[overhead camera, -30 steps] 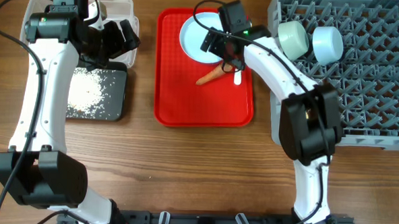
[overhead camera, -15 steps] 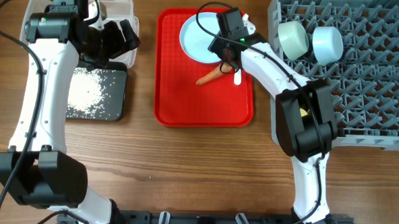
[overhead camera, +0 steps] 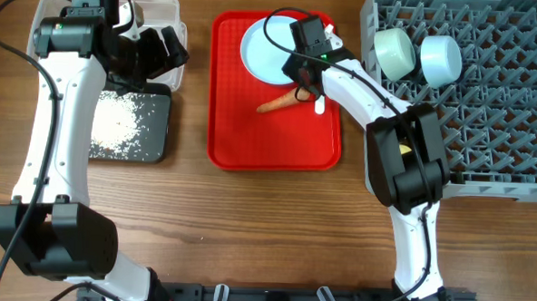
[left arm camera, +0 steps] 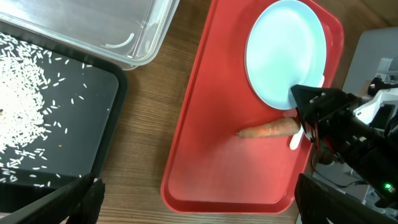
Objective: Sort waste into correct bins and load items into the dishwasher rack
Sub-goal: 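Reach the right gripper to the tray and grasp the light-blue plate edge, then lift the light-blue plate and stand it upright in the rack's right side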
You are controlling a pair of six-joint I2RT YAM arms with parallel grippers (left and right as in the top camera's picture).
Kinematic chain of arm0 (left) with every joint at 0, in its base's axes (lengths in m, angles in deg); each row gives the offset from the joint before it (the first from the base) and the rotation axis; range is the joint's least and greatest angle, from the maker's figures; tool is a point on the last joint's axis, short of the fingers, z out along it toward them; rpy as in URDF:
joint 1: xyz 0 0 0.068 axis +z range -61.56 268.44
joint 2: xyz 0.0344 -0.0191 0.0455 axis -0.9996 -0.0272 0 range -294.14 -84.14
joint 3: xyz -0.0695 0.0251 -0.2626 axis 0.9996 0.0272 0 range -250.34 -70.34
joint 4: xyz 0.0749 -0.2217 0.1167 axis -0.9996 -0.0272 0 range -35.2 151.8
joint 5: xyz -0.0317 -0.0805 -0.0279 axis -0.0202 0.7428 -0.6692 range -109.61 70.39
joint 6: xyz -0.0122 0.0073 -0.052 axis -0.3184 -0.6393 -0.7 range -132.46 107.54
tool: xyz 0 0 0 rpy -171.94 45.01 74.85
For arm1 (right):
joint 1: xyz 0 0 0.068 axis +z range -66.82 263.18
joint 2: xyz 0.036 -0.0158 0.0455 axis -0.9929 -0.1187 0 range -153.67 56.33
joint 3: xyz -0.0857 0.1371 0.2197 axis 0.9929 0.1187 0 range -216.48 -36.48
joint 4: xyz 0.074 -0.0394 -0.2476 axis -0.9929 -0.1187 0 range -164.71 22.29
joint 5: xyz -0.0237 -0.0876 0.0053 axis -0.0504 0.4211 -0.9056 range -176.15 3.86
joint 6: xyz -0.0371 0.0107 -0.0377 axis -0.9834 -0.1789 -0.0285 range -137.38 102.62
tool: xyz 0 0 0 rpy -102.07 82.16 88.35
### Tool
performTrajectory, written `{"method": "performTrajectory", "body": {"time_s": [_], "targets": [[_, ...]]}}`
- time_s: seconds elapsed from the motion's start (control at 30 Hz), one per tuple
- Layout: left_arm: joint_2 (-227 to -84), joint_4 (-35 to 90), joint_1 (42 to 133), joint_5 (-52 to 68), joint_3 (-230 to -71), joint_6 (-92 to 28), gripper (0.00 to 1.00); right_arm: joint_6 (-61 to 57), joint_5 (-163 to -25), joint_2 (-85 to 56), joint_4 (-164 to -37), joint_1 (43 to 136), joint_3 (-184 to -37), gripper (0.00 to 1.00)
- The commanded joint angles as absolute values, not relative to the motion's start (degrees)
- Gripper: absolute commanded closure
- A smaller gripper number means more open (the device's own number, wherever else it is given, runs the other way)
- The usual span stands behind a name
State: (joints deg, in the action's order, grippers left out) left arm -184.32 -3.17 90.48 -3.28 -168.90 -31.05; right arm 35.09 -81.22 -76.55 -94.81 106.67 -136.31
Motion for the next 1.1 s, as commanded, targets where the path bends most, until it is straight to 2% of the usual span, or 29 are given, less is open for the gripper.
{"method": "performTrajectory", "body": {"time_s": [0.0,0.07,0.13,0.2,0.53,0.77,1.07], "targets": [[-184.1,-3.2,90.6,-3.2,-169.5,-31.1,0.00,35.5,-82.5,-79.8,-96.1,107.1,-135.5,0.66],[-184.1,-3.2,90.6,-3.2,-169.5,-31.1,0.00,35.5,-82.5,-79.8,-96.3,107.1,-135.4,0.73],[-184.1,-3.2,90.6,-3.2,-169.5,-31.1,0.00,35.6,-82.5,-79.8,-96.9,107.1,-135.4,0.88],[-184.1,-3.2,90.6,-3.2,-169.5,-31.1,0.00,35.5,-82.8,-79.8,-96.9,107.1,-135.4,0.96],[-184.1,-3.2,90.6,-3.2,-169.5,-31.1,0.00,34.7,-83.2,-79.3,-96.5,106.7,-137.1,0.96],[-184.1,-3.2,90.6,-3.2,-169.5,-31.1,0.00,20.3,-82.9,-72.2,-97.0,106.3,-142.1,0.95],[-184.1,-3.2,90.6,-3.2,-169.5,-31.1,0.00,4.4,-61.9,-54.0,-101.8,106.0,-142.3,0.96]]}}
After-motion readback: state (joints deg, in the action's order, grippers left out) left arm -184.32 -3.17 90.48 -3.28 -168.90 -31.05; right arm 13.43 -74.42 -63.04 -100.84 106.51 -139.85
